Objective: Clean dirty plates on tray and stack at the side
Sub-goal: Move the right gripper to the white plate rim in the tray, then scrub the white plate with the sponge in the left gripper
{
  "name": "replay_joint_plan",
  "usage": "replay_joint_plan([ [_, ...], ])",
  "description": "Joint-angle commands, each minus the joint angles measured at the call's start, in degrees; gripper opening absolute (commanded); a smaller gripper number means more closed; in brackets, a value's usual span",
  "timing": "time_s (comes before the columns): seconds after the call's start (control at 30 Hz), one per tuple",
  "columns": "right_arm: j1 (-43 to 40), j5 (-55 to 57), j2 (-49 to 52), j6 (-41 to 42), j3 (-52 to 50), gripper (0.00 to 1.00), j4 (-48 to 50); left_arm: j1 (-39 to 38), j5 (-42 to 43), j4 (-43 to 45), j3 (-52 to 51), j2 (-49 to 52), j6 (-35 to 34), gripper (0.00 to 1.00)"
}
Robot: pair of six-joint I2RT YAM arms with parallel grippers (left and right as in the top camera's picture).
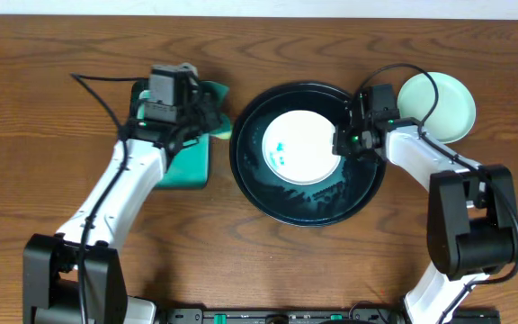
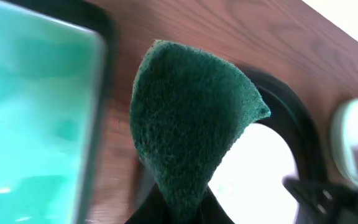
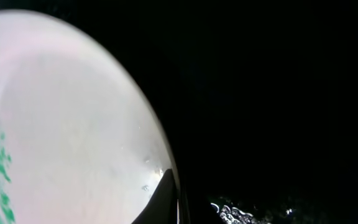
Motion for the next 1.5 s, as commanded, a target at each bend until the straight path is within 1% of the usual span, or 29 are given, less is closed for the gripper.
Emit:
replay_joint_plan([
  [0.0,0.7,-0.1,4.6,1.9,-0.2,0.01,1.2,-3.9,0.6,1.7,-0.3,0.5,-0.6,0.07],
  [0.07,0.7,-0.1,4.7,2.1,-0.2,0.01,1.7,-5.9,-1.2,3.1,-0.3,1.1,-1.3,0.07],
  [0.23,0.8,-0.1,4.7,2.5,-0.2,0.01,2.8,-10.9,-4.8,7.7,-0.3,4.8,-6.1,0.07],
  [0.4,0.9,-0.1,4.7,3.6,-0.2,0.01,2.8,-14.6,-4.7,14.7,-0.3,11.2,-11.0,0.07],
  [0.6,1.4,-0.1,4.7,3.6,-0.2,0.01,2.8,-18.4,-4.7,23.0,-0.3,18.6,-19.7,0.07],
  [0.67,1.4,-0.1,4.7,3.6,-0.2,0.01,2.8,-19.4,-4.7,25.8,-0.3,20.6,-21.2,0.07],
  [0.77,1.5,-0.1,4.7,3.6,-0.2,0.01,2.6,-20.1,-4.8,27.9,-0.3,22.6,-21.2,0.07],
  [0.9,1.5,-0.1,4.7,3.6,-0.2,0.01,2.3,-19.9,-6.0,25.6,-0.3,24.7,-18.6,0.07],
  [1.0,1.5,-0.1,4.7,3.6,-0.2,0.01,2.4,-19.8,-11.9,19.0,-0.3,25.3,-16.9,0.07],
  [1.07,1.5,-0.1,4.7,3.6,-0.2,0.01,2.3,-19.6,-17.5,14.6,-0.3,25.3,-14.6,0.07],
  [1.13,1.5,-0.1,4.7,3.6,-0.2,0.01,2.1,-19.0,-22.7,12.0,-0.3,25.3,-11.7,0.07],
  [1.2,1.5,-0.1,4.7,3.6,-0.2,0.01,1.9,-18.2,-25.6,10.3,-0.3,25.3,-7.8,0.07],
  [1.27,1.5,-0.1,4.7,3.6,-0.2,0.01,1.9,-17.1,-26.0,9.1,-0.2,25.3,-4.0,0.07],
  [1.3,1.5,-0.1,4.7,3.6,-0.2,0.01,1.9,-16.5,-26.0,8.5,0.0,25.2,-3.2,0.07],
  [1.4,1.5,-0.1,4.7,3.6,-0.2,0.01,1.8,-14.9,-25.2,7.2,0.7,24.2,-3.1,0.07],
  [1.47,1.6,0.0,4.7,3.6,-0.2,0.01,1.7,-14.1,-21.9,7.2,1.1,22.1,-3.1,0.07],
])
